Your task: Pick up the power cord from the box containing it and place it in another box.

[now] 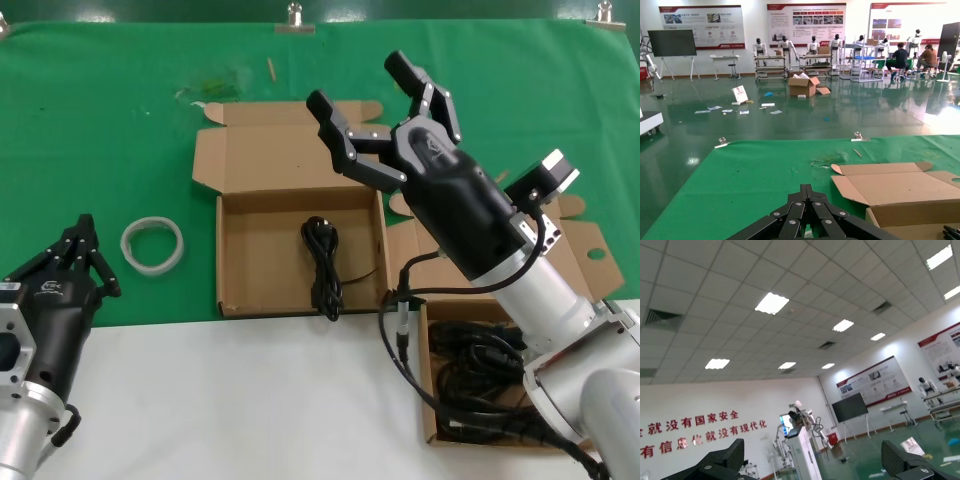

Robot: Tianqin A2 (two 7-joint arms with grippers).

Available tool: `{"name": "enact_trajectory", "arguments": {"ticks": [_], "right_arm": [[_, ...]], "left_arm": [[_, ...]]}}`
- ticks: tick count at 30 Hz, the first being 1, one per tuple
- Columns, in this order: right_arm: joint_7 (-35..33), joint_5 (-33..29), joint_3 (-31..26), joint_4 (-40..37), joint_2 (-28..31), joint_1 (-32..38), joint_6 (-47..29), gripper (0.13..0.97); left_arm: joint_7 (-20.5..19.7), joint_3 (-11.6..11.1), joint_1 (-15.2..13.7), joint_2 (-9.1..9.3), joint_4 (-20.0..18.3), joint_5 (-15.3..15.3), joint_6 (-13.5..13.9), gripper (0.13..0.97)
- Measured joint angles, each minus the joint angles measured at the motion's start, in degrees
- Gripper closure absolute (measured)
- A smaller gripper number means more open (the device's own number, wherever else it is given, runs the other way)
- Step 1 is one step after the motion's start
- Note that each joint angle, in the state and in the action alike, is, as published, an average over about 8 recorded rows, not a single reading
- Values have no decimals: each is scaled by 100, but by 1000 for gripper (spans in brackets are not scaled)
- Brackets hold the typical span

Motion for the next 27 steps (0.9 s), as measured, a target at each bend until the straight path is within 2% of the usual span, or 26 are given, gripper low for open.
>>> {"name": "enact_trajectory", "arguments": {"ticks": [6,14,18,27], "right_arm": [[217,-340,84,262,0,-203,370,263],[570,-900,224,695,0,-538,975,129],[753,-1189,296,919,0,-711,1289,129],[1163,-1840,458,1422,0,-1101,1992,129]], "left_arm": [[0,0,0,0,0,0,0,957],[0,0,0,0,0,0,0,936],[0,0,0,0,0,0,0,923],[1,0,0,0,0,-1,0,821]]}}
